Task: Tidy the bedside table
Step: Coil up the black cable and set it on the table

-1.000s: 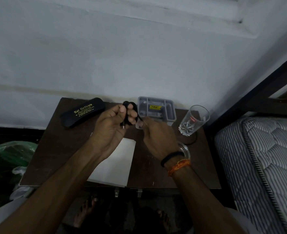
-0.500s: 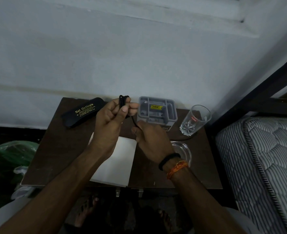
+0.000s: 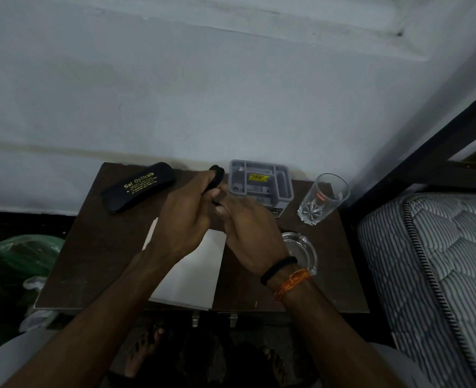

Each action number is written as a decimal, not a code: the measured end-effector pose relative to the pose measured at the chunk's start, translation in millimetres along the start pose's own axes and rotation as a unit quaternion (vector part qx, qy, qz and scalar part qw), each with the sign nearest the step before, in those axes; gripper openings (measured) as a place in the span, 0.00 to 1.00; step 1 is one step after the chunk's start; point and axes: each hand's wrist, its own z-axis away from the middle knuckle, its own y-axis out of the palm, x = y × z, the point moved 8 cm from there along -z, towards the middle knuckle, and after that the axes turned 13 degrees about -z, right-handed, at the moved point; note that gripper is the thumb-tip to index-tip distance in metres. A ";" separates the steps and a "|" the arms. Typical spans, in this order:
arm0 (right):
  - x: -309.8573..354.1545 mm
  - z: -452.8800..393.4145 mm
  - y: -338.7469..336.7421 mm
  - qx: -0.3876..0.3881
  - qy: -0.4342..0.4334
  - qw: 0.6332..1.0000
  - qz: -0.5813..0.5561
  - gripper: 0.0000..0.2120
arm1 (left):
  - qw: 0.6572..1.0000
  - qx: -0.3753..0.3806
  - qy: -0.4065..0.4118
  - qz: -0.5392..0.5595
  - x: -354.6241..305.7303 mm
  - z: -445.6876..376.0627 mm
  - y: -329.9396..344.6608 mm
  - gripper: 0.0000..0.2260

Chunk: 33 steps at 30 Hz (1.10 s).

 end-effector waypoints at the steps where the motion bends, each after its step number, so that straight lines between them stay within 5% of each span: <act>1: 2.1 -0.7 -3.8 -0.016 -0.011 1.000 -0.008 0.17 | 1.000 0.016 0.013 -0.021 1.2 1.1 4.3 0.18; 6: 3.7 0.5 -8.7 -0.038 -0.019 0.999 -0.020 0.20 | 0.999 0.022 0.041 -0.001 5.7 2.3 8.4 0.19; 11: -0.1 0.2 -17.9 -0.089 -0.052 0.995 0.012 0.12 | 0.992 0.054 -0.051 0.102 9.0 3.8 10.2 0.27; 17: -4.4 -2.1 -33.7 -0.123 -0.059 0.990 0.026 0.11 | 0.985 0.101 -0.029 0.137 -0.9 -2.6 9.6 0.12; 26: -13.1 -4.9 -43.5 -0.154 -0.034 0.988 0.008 0.14 | 0.917 0.203 -0.132 0.318 -3.2 0.0 18.4 0.17; 33: -37.7 -4.4 -25.0 -0.102 0.065 0.992 -0.026 0.08 | 0.880 0.151 -0.196 0.405 3.3 -0.9 15.8 0.17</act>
